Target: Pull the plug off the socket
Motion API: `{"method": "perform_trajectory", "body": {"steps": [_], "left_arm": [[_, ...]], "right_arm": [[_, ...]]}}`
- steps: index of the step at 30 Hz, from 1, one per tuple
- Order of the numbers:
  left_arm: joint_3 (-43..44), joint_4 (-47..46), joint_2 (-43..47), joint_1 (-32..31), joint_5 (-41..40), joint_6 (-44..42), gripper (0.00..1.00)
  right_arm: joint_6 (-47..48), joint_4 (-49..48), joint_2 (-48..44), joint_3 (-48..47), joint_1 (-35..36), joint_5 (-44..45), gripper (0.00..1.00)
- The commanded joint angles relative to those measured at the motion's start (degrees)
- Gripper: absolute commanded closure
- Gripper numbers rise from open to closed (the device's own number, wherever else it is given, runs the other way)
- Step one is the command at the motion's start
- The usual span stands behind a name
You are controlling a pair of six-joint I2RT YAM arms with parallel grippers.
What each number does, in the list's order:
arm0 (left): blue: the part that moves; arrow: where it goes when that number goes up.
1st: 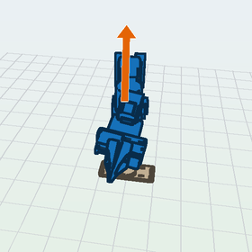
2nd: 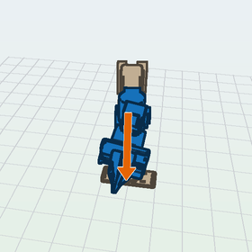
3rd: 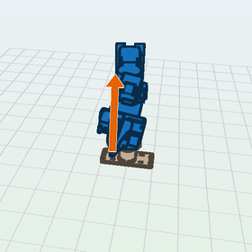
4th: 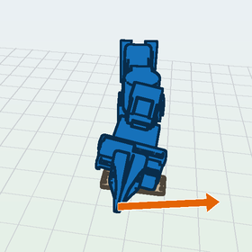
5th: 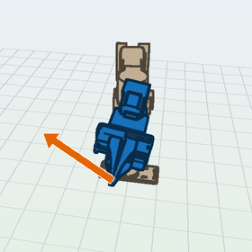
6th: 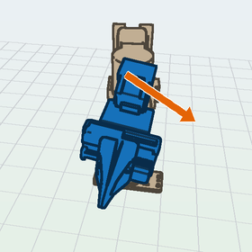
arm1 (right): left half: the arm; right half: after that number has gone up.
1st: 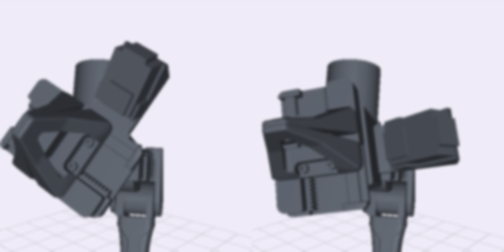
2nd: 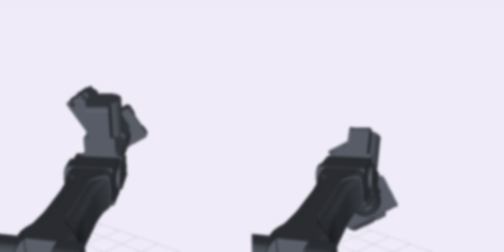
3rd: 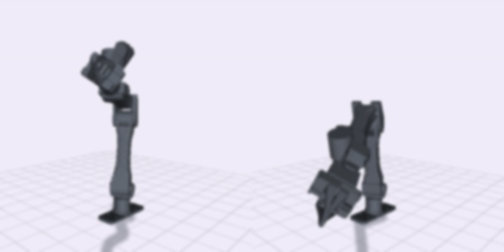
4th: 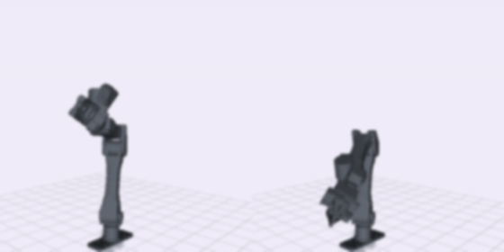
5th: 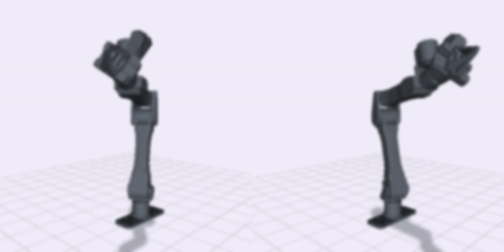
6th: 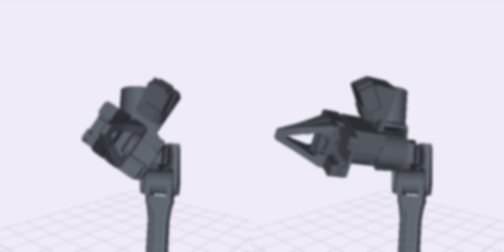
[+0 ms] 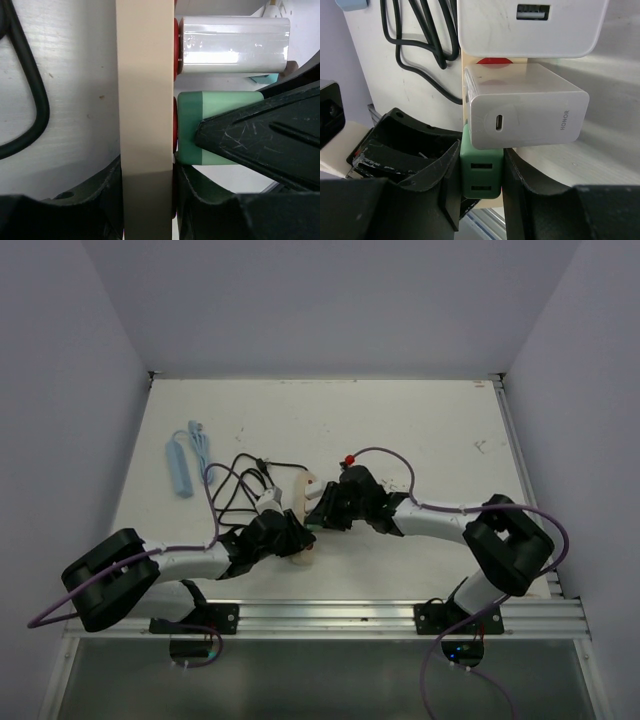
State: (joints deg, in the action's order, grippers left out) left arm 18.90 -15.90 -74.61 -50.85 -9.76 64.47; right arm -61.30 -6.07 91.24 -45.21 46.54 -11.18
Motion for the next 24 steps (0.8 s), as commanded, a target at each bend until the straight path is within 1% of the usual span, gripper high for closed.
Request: {"method": "perform_trajectory", "body": {"steps": [1,5,12,17,19,21,22,24], "left_arm": [[-1.93,9.4,-2.56,1.02,-2.99,1.8,1.0],[-3.07,9.57,-2.3,2.24,-2.63,3.12,1.0],[-3.34,10.45,-2.38,3.21,-2.9,3.91,1.0],[-2.81,13.61,-2.29,3.21,-4.56,5.32,1.0],[-2.37,14.75,-2.47,3.21,-5.0,5.49,1.0],[-1.94,15.02,-2.73,3.21,-5.18,5.67,1.0],[-1.76,15.54,-3.43,3.21,-5.36,5.84,1.0],[-0.88,15.81,-4.66,3.13,-5.62,5.85,1.0]], "right_arm": [[-2.07,-3.16,-8.26,-0.15,-1.45,-1.39,1.0],[-1.72,-5.35,-11.25,2.49,-3.73,-1.3,1.0],[-3.21,-9.4,-11.79,8.82,-5.68,-2.44,1.0],[-3.91,-9.67,-11.96,9.35,-5.85,-2.62,1.0],[-4.09,-8.27,-12.23,7.25,-5.94,-2.62,1.0],[-3.22,-2.39,-12.23,4.18,-5.85,-1.48,1.0],[-2.95,1.11,-12.32,1.21,-5.85,-1.13,1.0],[-2.6,3.77,-12.32,-2.49,-5.85,0.01,1.0]]}}
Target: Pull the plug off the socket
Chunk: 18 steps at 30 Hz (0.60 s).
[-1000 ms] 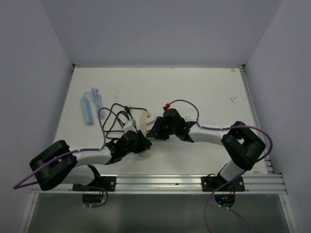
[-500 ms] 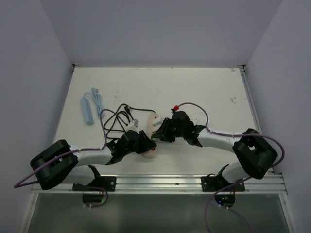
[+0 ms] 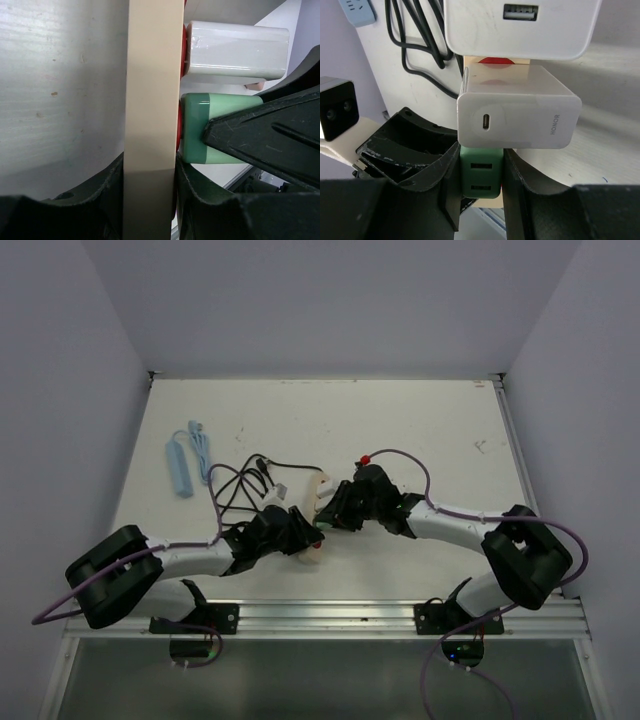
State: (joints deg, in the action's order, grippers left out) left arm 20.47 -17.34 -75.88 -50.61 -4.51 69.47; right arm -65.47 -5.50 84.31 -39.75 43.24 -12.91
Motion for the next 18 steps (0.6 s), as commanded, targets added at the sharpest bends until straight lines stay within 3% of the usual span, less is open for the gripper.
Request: {"method": "perform_trajectory", "body": {"steps": [1,7,18], "left_arm": [[-2.19,18.65,-3.75,2.89,-10.95,0.84,1.0],[-0.78,21.55,-5.16,2.8,-11.74,1.89,1.0],[0.98,28.06,-4.72,2.89,-15.35,4.09,1.0]], "right_arm": [[1.58,5.3,-4.95,-9.11,-2.46,2.18,1.0],[2.02,12.08,-3.81,-13.69,-1.85,4.64,1.0],[4.04,15.96,-5.38,-12.12,-1.67,7.46,1.0]]}}
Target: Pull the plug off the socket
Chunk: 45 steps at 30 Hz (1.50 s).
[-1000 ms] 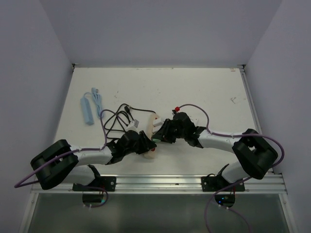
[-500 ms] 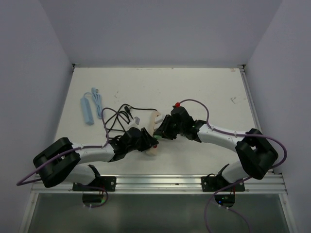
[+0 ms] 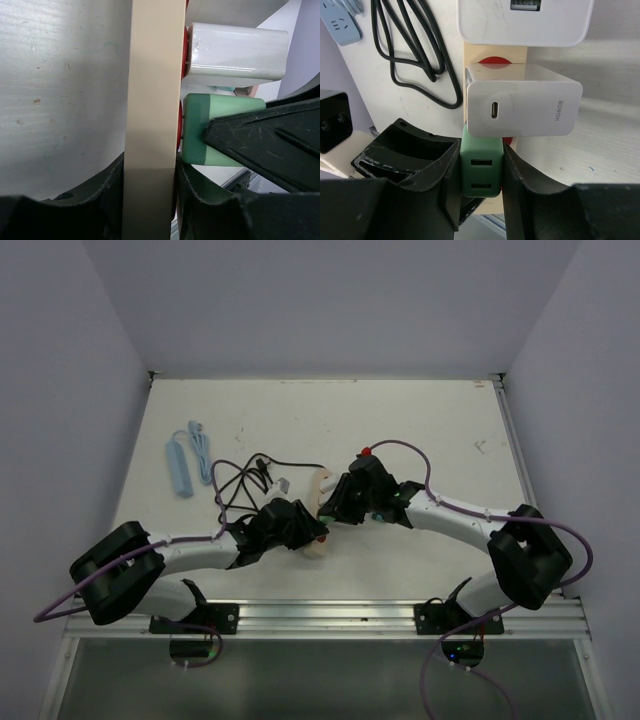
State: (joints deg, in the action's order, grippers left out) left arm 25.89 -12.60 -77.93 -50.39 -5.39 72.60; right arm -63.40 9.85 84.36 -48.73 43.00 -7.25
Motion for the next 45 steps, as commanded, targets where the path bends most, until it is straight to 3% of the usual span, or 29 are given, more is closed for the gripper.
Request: {"method": "perform_trajectory", "body": {"steps": [1,6,9,15,20,26,33,38,45], "left_arm": [[-4.36,24.19,-2.4,2.58,-14.74,1.31,1.0],[-4.44,25.34,-0.47,2.75,-16.41,1.23,1.0],[-4.36,25.08,-1.25,2.75,-16.32,1.14,1.0],[-4.18,25.08,-1.61,2.84,-16.06,1.05,1.0],[-3.92,24.99,-2.66,2.75,-16.23,1.06,1.0],[-1.81,25.08,-5.47,2.75,-16.15,0.53,1.0],[-1.28,25.52,-6.97,2.67,-16.06,0.79,1.0],[-1.98,25.17,-6.09,2.84,-16.06,1.14,1.0],[-1.98,25.61,-5.91,2.84,-16.5,1.23,1.0]], "right_arm": [[1.79,-1.21,-5.78,-2.08,-1.43,1.62,1.0],[0.03,-7.12,-6.84,4.25,-2.4,-0.57,1.0],[0.2,-6.16,-6.31,3.91,-2.75,-1.63,1.0],[-0.15,-13.28,-6.22,5.14,-3.54,-6.55,1.0],[0.2,-5.73,-5.35,1.46,-3.72,-3.48,1.0],[1.26,1.4,-2.97,-9.43,-2.49,-0.4,1.0],[3.01,6.5,-2.53,-13.32,-2.49,2.59,1.0],[2.4,-2.63,-6.74,-4.21,-4.33,-1.36,1.0],[1.16,-9.23,-11.32,6.54,-12.5,-8.83,1.0]]}}
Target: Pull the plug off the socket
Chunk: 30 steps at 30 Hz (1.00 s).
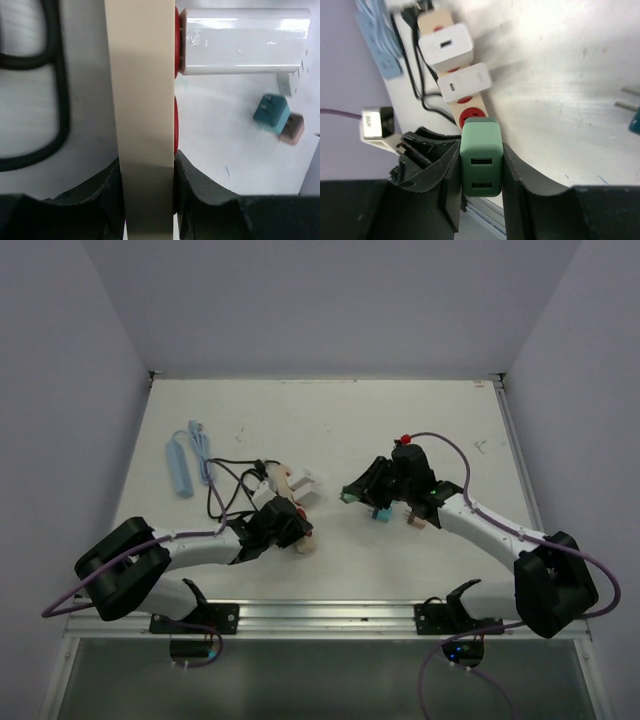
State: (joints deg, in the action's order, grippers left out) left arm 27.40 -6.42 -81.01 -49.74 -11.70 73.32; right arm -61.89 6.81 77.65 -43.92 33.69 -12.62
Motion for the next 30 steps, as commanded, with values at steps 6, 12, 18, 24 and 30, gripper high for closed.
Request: {"method": "perform_trajectory", "body": {"steps": [6,12,18,24,30], "left_arm": [[-3.14,19.25,-2.83,2.19,-10.18,0.16,1.0],[-4.81,16.27,0.59,2.1,-9.74,-2.03,1.0],[-7.88,8.01,5.25,2.19,-6.67,-7.83,1.0],[-10.17,-0.44,7.45,2.19,-1.57,-12.06,1.0],[-10.61,-2.2,7.36,2.19,0.01,-13.02,1.0]], "right_arm": [[3.26,-3.38,-4.79,-1.69,-4.16,-4.69,1.0],[6.42,-1.89,-6.54,-2.31,-8.98,-2.07,1.0],[11.7,-1.8,-8.13,0.59,-21.96,-2.14,1.0],[12.84,-6.54,-3.66,3.93,-35.77,-7.06,1.0],[12.32,-14.61,7.32,2.97,-38.79,-11.45,0.97]]}}
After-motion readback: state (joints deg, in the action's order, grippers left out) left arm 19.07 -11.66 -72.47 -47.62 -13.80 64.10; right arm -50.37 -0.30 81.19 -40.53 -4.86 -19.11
